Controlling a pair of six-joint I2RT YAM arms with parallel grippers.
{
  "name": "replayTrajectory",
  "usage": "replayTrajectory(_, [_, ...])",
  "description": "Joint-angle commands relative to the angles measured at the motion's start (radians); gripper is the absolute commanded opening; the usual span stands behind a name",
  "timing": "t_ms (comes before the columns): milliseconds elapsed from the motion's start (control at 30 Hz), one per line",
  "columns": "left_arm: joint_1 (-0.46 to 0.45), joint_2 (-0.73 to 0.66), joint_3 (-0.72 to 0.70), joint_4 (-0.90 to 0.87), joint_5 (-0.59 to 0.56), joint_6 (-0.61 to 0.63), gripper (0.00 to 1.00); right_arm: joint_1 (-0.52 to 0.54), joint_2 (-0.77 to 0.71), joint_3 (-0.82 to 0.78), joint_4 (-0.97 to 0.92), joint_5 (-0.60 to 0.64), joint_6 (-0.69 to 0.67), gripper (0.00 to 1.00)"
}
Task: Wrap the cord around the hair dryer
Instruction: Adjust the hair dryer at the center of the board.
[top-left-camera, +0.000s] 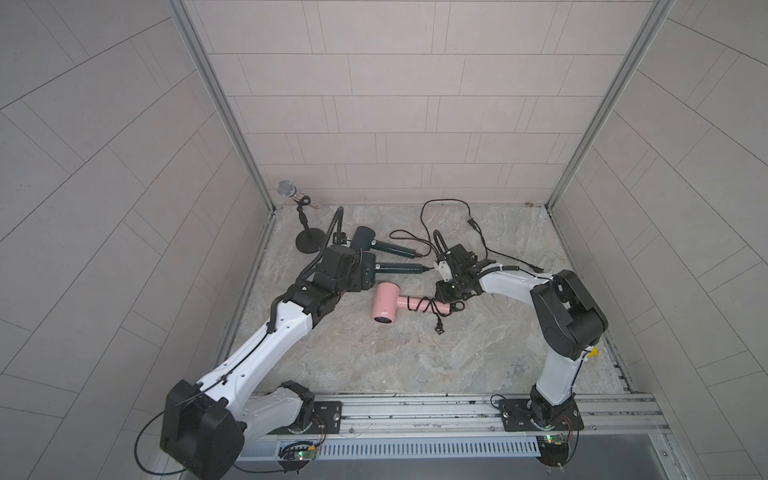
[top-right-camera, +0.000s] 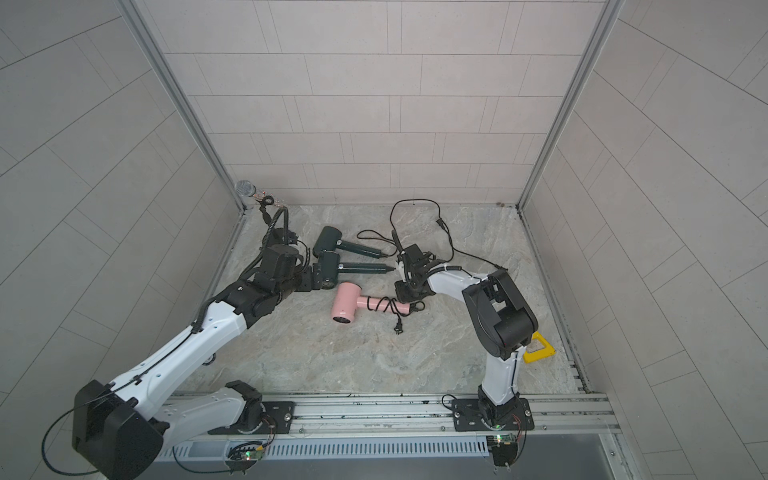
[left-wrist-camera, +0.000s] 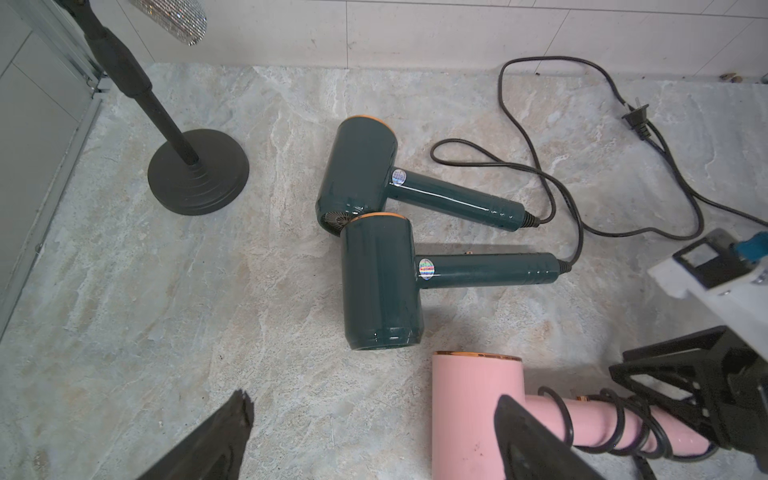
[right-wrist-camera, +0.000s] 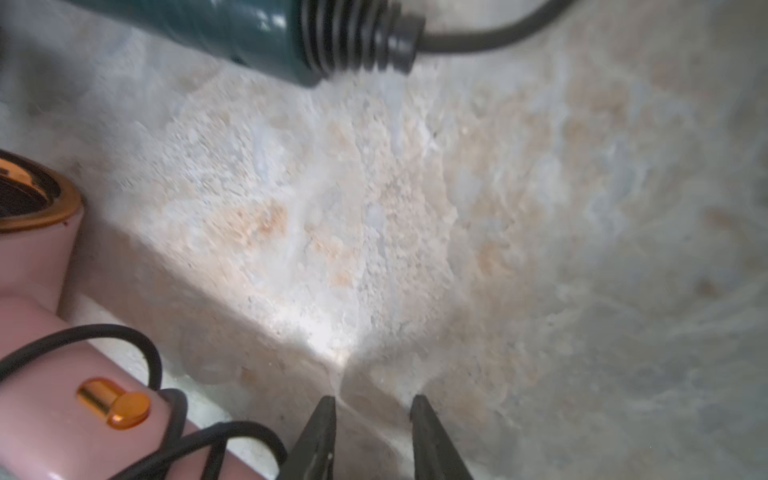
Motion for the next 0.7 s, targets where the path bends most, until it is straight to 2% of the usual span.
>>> replayTrajectory(0, [0.005, 0.013, 0.041, -0.023, -0.022, 0.031, 0.95, 0.005, -0.064, -0.01, -0.01, -0.001, 0.017, 0.34])
replayTrajectory(100, [0.016, 0.056, 0.074, -0.022, -0.036, 0.048, 0.95, -0.011, -0.071, 0.054, -0.069, 0.027, -0.02, 0.36])
replayTrajectory(200, [0.052, 0.139, 0.129, -0.049, -0.027, 0.082, 0.99, -0.035, -0.111, 0.121, -0.127, 0.038, -0.051, 0.42])
replayTrajectory(400, [0.149, 0.296, 0.17, -0.056, 0.152, 0.119, 1.0, -0.055, -0.224, 0.123, -0.206, 0.032, -0.065, 0.55])
replayTrajectory(500, [0.157, 0.384, 0.223, -0.073, 0.19, 0.142, 1.0, -0.054, -0.259, 0.091, -0.229, 0.031, -0.061, 0.6])
replayTrajectory(667, [0.156, 0.545, 0.373, -0.23, 0.264, 0.194, 1.0, -0.058, -0.286, 0.062, -0.249, 0.049, -0.064, 0.66])
